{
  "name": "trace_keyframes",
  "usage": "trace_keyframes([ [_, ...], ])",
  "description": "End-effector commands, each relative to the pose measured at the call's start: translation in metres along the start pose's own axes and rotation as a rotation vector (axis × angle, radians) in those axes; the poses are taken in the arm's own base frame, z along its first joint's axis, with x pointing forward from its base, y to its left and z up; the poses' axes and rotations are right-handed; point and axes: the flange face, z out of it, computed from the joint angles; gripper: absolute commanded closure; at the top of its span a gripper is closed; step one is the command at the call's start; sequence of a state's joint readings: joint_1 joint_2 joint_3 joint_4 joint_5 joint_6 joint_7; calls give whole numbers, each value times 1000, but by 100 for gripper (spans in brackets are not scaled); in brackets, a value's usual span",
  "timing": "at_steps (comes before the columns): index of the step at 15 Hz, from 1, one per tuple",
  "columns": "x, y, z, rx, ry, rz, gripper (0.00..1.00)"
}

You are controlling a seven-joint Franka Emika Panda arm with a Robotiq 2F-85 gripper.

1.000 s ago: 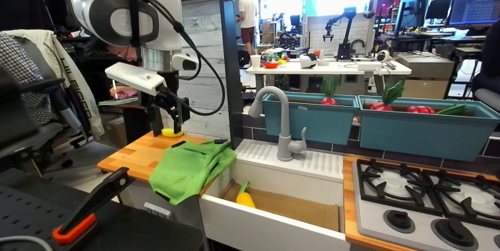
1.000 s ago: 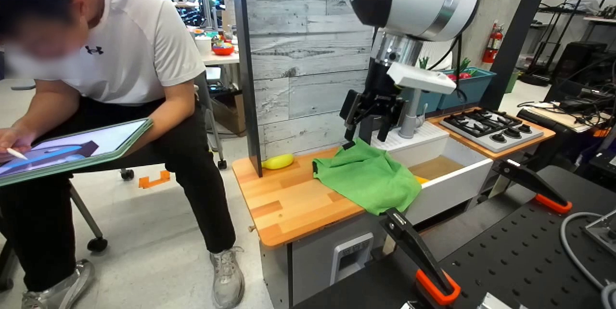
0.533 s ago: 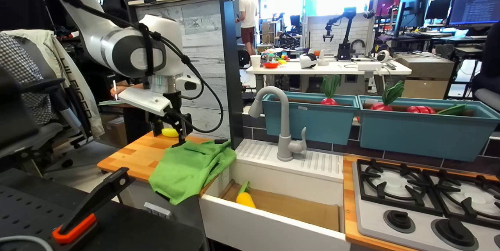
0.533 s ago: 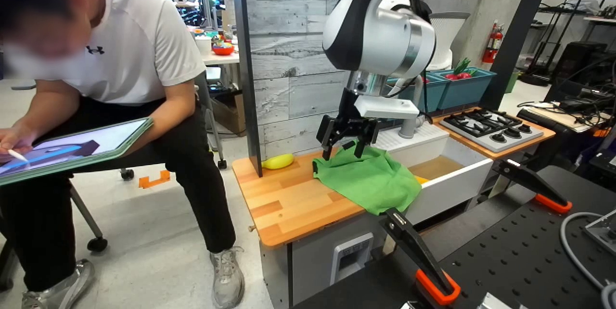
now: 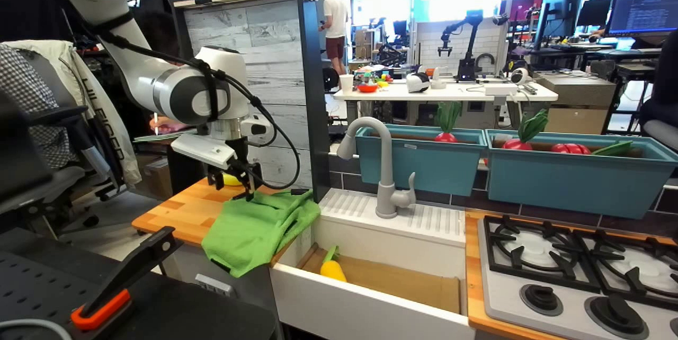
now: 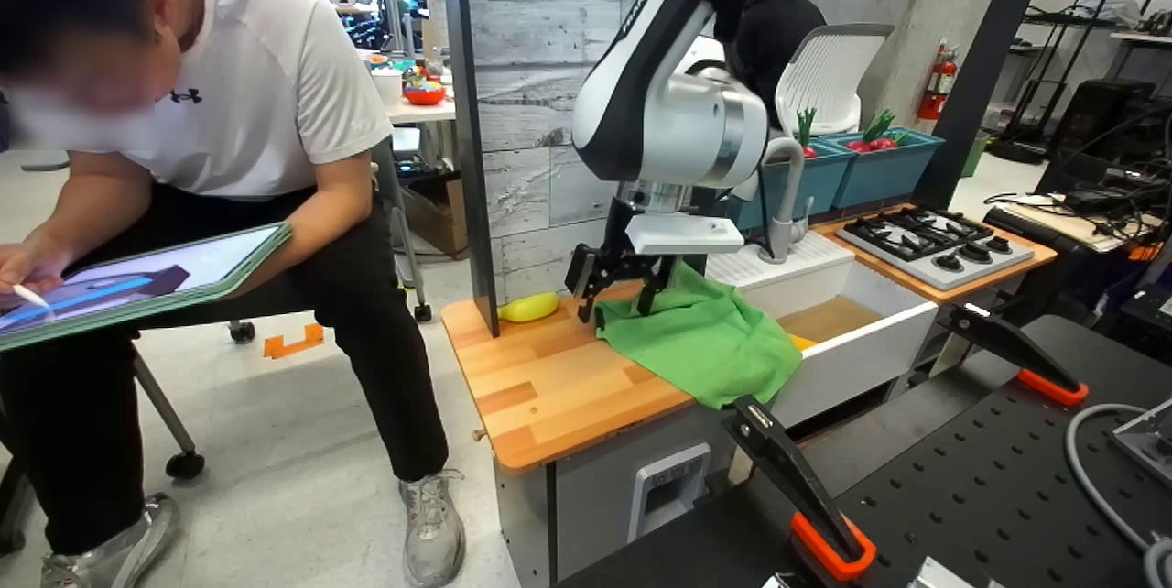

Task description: Fold the green cloth in half

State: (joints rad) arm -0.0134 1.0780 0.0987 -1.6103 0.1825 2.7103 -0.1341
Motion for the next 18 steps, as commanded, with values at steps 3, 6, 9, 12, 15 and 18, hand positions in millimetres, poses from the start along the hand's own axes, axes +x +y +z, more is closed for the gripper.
trace_keyframes([
  [3,19,-22,16,-8,25,-28,29],
  [6,21,-21,23,-10,19,-28,47],
  [9,24,-13,27,-17,17,-18,69],
  [12,25,-11,27,-20,18,-16,93],
  [15,25,-18,25,-17,13,-31,100],
  [18,24,-27,20,-19,18,-62,98],
])
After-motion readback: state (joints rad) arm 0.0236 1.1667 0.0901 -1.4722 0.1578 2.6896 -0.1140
